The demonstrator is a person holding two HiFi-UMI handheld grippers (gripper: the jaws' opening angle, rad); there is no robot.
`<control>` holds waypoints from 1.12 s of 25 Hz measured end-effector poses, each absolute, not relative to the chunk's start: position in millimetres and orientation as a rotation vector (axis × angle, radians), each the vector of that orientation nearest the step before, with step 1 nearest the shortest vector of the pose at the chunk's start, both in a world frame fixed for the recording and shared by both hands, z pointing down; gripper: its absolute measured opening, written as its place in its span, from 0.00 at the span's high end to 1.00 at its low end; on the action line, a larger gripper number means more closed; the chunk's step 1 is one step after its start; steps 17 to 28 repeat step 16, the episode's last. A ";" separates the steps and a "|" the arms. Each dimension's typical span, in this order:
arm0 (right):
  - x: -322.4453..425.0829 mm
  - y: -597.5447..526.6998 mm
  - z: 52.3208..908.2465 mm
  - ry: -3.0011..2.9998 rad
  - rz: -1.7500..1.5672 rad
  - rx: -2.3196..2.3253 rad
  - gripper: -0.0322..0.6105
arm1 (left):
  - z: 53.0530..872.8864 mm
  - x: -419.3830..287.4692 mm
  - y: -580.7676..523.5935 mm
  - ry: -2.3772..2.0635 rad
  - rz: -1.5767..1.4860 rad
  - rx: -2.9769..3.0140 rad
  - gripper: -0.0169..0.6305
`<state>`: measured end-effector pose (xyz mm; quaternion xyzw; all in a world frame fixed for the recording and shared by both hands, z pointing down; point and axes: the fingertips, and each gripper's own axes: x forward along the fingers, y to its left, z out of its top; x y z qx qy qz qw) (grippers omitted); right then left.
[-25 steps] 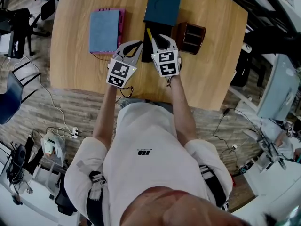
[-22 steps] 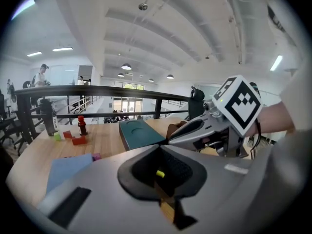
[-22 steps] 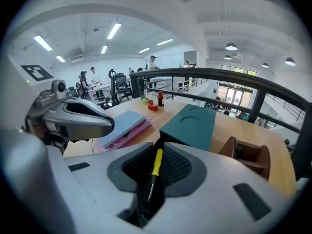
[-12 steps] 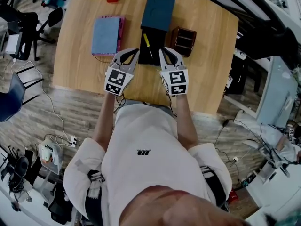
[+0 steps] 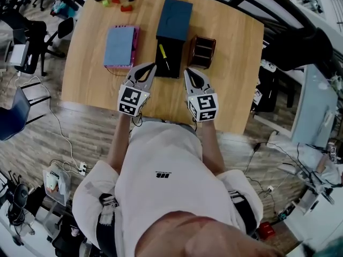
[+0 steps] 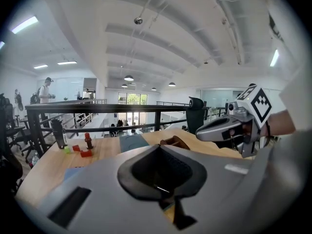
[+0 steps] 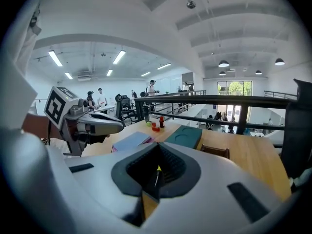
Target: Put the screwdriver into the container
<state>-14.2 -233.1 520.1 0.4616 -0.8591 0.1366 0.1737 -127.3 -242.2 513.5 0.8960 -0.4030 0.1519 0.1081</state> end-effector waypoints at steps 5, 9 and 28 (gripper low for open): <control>-11.9 -229.1 516.8 -2.444 0.399 1.312 0.96 | 504.2 -128.3 -241.8 -1.202 0.437 2.645 0.96; -12.8 -231.1 515.6 -2.450 0.401 1.308 0.96 | 503.4 -126.9 -243.5 -1.203 0.434 2.648 0.96; -16.7 -238.2 517.0 -2.453 0.406 1.310 0.96 | 508.9 -127.4 -248.3 -1.188 0.444 2.649 0.96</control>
